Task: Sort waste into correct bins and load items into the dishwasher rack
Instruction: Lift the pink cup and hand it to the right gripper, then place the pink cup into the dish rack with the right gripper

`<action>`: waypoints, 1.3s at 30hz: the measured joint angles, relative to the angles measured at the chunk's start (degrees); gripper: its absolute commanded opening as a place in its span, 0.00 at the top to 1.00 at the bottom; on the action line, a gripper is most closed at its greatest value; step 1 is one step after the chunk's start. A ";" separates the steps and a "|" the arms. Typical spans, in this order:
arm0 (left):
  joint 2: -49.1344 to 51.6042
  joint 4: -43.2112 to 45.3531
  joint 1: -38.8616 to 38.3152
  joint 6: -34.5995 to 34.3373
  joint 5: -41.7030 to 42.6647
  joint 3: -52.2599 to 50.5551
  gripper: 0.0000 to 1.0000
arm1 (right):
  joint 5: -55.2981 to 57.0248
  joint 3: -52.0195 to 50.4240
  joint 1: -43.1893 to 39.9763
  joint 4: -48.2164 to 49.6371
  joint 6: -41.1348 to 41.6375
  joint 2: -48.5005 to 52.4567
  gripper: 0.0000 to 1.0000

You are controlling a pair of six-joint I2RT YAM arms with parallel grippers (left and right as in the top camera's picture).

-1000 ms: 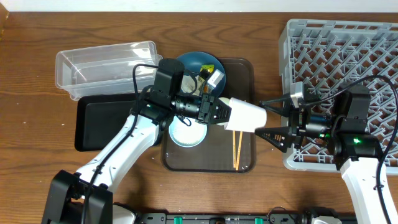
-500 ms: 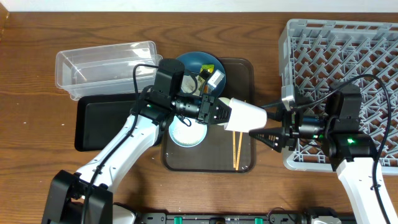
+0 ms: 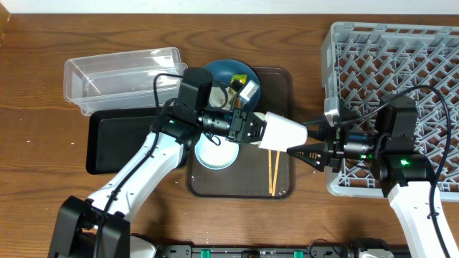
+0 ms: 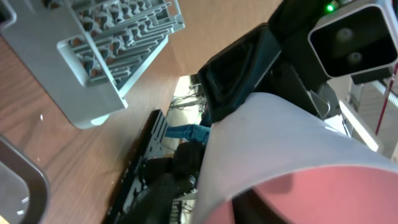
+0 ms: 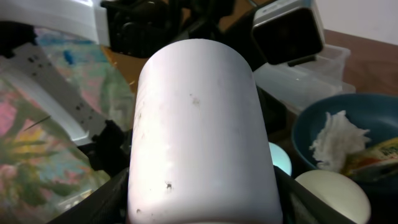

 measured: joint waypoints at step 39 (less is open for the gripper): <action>-19.52 -48.61 12.83 21.49 -64.30 0.22 0.46 | 80.15 33.07 -29.55 -33.24 20.09 10.99 0.99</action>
